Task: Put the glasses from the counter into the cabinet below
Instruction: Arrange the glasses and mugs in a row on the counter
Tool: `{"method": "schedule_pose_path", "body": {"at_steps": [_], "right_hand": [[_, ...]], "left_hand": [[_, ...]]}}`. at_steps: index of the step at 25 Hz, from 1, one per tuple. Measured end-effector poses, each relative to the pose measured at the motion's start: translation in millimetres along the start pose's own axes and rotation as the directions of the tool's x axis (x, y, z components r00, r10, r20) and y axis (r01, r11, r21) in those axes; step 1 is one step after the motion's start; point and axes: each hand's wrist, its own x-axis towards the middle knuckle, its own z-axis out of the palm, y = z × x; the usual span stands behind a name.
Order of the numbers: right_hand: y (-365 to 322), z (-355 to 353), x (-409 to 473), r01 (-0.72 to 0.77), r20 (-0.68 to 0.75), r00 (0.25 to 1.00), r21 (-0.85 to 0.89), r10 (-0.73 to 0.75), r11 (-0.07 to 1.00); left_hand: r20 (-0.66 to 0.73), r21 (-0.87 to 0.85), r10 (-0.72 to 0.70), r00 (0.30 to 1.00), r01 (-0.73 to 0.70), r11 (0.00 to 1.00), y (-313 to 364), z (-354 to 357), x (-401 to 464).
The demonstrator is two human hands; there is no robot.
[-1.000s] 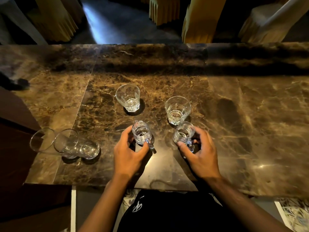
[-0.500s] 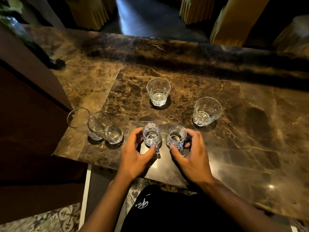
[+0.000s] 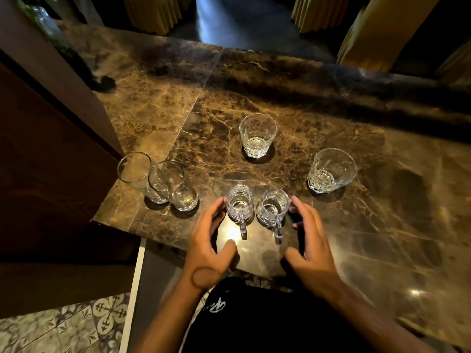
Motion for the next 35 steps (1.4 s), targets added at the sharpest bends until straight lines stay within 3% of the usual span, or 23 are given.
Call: {"method": "schedule_pose_path", "body": {"at_steps": [4,9,14,21,30,35], "right_hand": [[8,-5,10,-0.030,-0.083,0.996,0.042,0.033,0.999],[6,-9,32,0.011,0.075,0.997,0.070,-0.016,0.998],[10,-12,42,0.077,0.178,0.980,0.088,-0.092,0.993],[0,-5,43,0.138,0.152,0.979,0.018,-0.139,0.990],[-14,20,48,0.201,0.231,0.951,0.042,-0.205,0.979],[-19,30,51,0.224,0.237,0.946,0.017,-0.221,0.975]], "left_hand": [[-0.146,0.201,0.089,0.985,-0.059,0.978,-3,29,-6],[-0.313,0.344,0.073,0.947,0.041,0.938,9,53,-2],[-0.382,0.337,0.042,0.923,0.097,0.936,12,57,6],[-0.450,0.368,0.088,0.888,0.095,0.925,15,48,5],[-0.535,0.325,0.038,0.844,0.164,0.931,5,16,2],[-0.556,0.344,0.078,0.828,0.144,0.928,1,4,2]]}}
